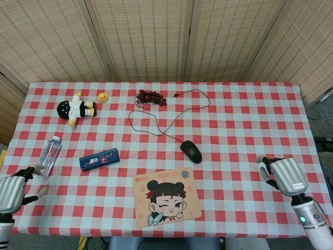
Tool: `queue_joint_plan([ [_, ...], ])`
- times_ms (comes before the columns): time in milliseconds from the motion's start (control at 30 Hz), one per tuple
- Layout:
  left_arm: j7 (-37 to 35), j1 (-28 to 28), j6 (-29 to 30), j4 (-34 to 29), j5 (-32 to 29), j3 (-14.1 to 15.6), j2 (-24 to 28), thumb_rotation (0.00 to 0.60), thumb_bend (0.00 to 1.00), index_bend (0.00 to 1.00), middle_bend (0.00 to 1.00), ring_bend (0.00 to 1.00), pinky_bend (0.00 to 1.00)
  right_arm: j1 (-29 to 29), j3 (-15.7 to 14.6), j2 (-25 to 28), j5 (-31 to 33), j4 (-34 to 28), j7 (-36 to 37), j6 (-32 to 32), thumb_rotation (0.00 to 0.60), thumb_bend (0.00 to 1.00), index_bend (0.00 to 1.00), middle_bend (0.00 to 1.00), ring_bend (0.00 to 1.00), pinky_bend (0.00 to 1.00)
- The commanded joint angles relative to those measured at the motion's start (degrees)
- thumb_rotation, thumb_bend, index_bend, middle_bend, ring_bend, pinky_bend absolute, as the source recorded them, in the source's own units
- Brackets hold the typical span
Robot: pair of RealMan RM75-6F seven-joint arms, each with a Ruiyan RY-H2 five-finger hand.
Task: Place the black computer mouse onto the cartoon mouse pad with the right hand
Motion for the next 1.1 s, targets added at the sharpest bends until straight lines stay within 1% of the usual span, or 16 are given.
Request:
queue_joint_plan([
  [33,-0.49,0.14,0.22,-0.01,-0.06,-0.11,0.29,0.6,0.23,0.38,0.43,0.47,0.65,4.75,1.85,2.23,1.1,-6.48,-7.88,-6.83,0.6,0.7,0.34,0.85,0.89,1.0],
  [167,0.65,0.24,0.6,0.62,-0.87,-0.7,0.38,0.6,0.23,0.38,0.43,0.47,0.65,9.34,4.29,3.11,5.1,-12.0,-15.96,-13.85,0.6,0.93,0.3,0.93,0.94,1.0],
  [200,1.04,0.28,0.73,0.85,-1.06,-0.84,0.25,0.6,0.23,0.38,0.43,0.47,0.65,10.39,4.79,3.18,6.15,-12.8,-17.42,-15.44,0.6,0.97,0.29,0.93,0.95,1.0],
  [233,1.19,0.3,0.75,0.96,-1.24,-0.92,0.18,0.6,0.23,0.38,0.43,0.47,0.65,11.47,5.32,3.18,7.19,-13.39,-18.75,-16.96,0.6,0.99,0.28,0.94,0.95,1.0],
  [400,0.94,0.37,0.68,1.02,-1.94,-1.28,0.32,0.6,0.23,0.38,0.43,0.47,0.65,17.26,8.16,1.52,13.66,-14.13,-25.85,-23.62,0.6,1.0,0.24,0.95,0.95,1.0],
  [600,0.13,0.28,0.15,1.23,-2.83,-1.68,0.55,0.6,0.23,0.38,0.43,0.47,0.65,23.29,9.37,-1.81,21.31,-12.34,-32.55,-29.52,0.6,1.0,0.24,0.97,0.97,1.0],
  [833,-0.94,0.26,-0.25,1.31,-3.46,-1.96,0.88,0.6,0.23,0.38,0.43,0.47,0.65,28.61,8.67,-6.9,28.25,-10.35,-39.25,-31.87,0.6,1.0,0.24,0.98,0.98,1.0],
  [1100,-1.48,0.15,-0.81,1.36,-3.61,-1.91,1.05,0.6,0.23,0.38,0.43,0.47,0.65,33.44,5.98,-12.73,35.81,-7.03,-45.05,-32.99,0.6,1.0,0.24,0.98,0.98,1.0],
])
